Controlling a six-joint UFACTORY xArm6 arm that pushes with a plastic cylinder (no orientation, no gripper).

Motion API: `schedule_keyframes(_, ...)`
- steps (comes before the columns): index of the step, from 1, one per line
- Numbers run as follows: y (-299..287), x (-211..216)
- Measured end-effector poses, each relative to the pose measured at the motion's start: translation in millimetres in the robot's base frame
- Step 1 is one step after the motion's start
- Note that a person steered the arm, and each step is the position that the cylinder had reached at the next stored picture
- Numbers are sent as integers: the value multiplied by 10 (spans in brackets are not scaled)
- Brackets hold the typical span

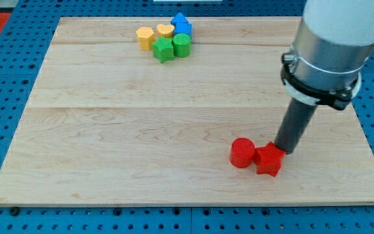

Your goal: Push the red star into the green star

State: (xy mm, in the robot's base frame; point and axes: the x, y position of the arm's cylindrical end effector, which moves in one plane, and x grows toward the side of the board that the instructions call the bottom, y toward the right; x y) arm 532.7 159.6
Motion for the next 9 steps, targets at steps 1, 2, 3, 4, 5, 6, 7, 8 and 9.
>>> schedule_keyframes(1, 367, 53)
schedule_keyframes(2, 596, 226)
schedule_keyframes(3, 771, 503)
schedule_keyframes(4, 625, 597)
schedule_keyframes(5, -106, 597)
schedule_keyframes(6, 56, 543)
schedule_keyframes(7, -136, 375)
schedule_keyframes(8, -745, 171)
schedule_keyframes(9, -819, 144)
